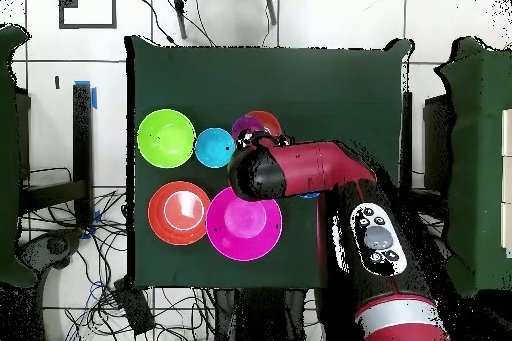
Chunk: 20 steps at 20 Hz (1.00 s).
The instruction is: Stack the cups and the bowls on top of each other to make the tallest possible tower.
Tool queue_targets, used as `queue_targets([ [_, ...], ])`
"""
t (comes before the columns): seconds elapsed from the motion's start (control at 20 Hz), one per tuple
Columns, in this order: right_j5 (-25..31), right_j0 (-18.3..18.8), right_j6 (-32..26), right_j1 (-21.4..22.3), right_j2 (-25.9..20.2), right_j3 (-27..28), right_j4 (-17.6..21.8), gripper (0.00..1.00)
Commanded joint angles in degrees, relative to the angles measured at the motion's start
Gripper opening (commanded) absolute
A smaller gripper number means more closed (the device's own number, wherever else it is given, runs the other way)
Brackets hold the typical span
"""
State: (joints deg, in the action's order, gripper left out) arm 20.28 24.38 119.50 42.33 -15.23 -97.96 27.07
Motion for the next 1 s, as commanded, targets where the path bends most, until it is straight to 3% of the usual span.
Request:
queue_targets([
  [0.05, -0.95, 0.21, -2.51, -0.42, -0.98, -1.24, 4.34, 0.00],
  [0.45, 4.83, 3.47, -6.28, 7.27, -4.63, -5.03, 0.41, 0.00],
  [1.0, 8.67, 5.08, -7.59, 9.84, -6.78, -4.89, -0.77, 0.00],
])
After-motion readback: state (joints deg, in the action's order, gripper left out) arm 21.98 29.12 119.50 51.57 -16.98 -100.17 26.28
